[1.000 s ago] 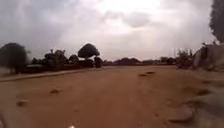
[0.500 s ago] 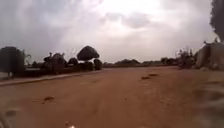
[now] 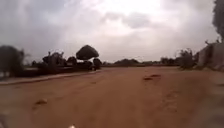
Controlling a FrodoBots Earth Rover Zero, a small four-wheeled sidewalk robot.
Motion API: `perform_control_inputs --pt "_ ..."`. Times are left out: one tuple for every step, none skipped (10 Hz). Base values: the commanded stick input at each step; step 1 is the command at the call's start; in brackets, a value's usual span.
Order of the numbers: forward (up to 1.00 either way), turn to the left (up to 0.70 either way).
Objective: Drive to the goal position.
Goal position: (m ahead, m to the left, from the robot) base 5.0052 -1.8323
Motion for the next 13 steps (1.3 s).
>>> perform_control_inputs --pt "0.50 0.00" --pt "0.50 0.00" --pt "0.50 0.00" --pt "0.50 0.00" --pt "0.50 0.00" --pt "0.50 0.00" --pt "0.50 0.00" --pt "0.50 0.00" --pt "0.50 0.00" --pt "0.50 0.00" --pt "0.50 0.00" --pt "0.50 0.00" --pt "0.50 0.00"
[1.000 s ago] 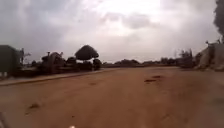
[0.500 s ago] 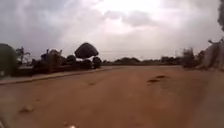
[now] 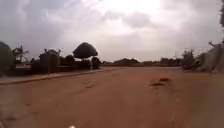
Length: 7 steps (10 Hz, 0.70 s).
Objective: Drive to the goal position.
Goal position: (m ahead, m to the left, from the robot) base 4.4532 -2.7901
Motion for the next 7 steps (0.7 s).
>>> perform_control_inputs --pt "0.50 0.00" --pt "0.50 0.00" --pt "0.50 0.00" --pt "0.50 0.00" --pt "0.50 0.00" --pt "0.50 0.00" --pt "0.50 0.00"
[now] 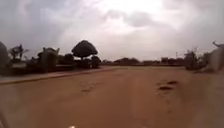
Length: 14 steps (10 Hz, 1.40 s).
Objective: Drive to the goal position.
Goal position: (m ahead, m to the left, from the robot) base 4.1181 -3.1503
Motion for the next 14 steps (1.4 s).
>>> perform_control_inputs --pt "0.50 0.00" --pt "0.50 0.00" --pt "0.50 0.00" --pt "0.50 0.00" --pt "0.50 0.00" --pt "0.50 0.00" --pt "0.50 0.00" --pt "0.50 0.00" --pt "0.50 0.00" --pt "0.50 0.00" --pt "0.50 0.00" --pt "0.50 0.00" --pt "0.50 0.00" --pt "0.50 0.00"
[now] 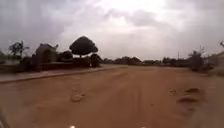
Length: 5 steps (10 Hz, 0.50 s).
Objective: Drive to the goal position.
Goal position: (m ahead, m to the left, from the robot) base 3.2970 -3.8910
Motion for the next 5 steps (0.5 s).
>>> perform_control_inputs --pt "0.50 0.00" --pt "0.50 0.00" --pt "0.50 0.00" --pt "0.50 0.00" --pt "0.50 0.00"
